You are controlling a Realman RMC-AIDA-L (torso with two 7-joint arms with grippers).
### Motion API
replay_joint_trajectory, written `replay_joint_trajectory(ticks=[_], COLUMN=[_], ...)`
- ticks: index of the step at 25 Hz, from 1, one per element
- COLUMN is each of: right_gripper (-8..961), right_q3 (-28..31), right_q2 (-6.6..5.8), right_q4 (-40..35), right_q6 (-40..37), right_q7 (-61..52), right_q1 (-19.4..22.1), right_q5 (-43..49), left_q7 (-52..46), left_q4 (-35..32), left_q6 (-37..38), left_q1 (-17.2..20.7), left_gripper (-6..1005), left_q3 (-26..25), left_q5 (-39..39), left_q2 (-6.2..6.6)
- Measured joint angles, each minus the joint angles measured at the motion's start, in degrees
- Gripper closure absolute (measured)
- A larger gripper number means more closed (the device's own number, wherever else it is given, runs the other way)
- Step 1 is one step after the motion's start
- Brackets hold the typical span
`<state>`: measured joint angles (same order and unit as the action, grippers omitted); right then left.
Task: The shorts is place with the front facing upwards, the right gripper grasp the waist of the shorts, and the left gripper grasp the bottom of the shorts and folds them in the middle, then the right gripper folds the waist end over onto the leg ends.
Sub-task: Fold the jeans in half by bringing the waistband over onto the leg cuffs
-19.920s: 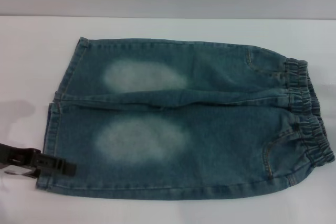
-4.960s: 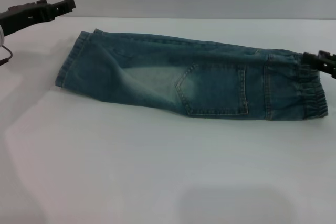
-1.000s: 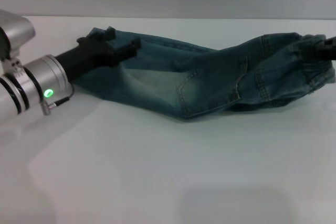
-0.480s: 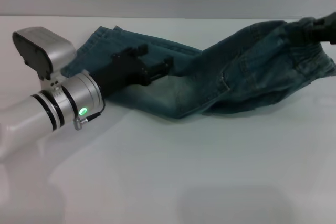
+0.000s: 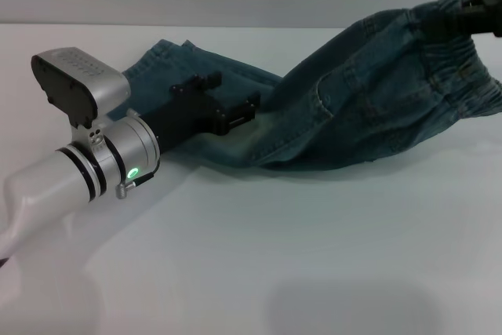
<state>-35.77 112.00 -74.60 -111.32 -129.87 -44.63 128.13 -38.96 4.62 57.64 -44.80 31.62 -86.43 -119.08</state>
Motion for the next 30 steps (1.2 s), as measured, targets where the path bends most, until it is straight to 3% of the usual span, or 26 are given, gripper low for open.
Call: replay_joint_trajectory(ticks=[8, 26, 30], right_gripper=[938, 938, 938], right_q3=[0.0, -3.1, -5.1], right_q2=[-0.21, 0.09, 0.23], right_q4=[-1.7, 5.1, 6.5], right_q6=[-0.7, 2.9, 4.1], right_q7=[-1.6, -0.9, -0.6], right_q1=[-0.7, -4.4, -4.9], right_q5=[-1.6, -5.2, -5.3], left_q7=[0.6, 5.7, 5.8], left_q4=[0.5, 12.1, 13.7], left_q6=[-1.3, 0.3, 1.0], left_q1=[-0.1, -0.5, 0.2], left_gripper=[167, 167, 167], left_q3=[-0.3, -2.4, -5.4], left_q5=[-0.7, -4.6, -8.7], left_q2=[0.01, 0.00, 0.00])
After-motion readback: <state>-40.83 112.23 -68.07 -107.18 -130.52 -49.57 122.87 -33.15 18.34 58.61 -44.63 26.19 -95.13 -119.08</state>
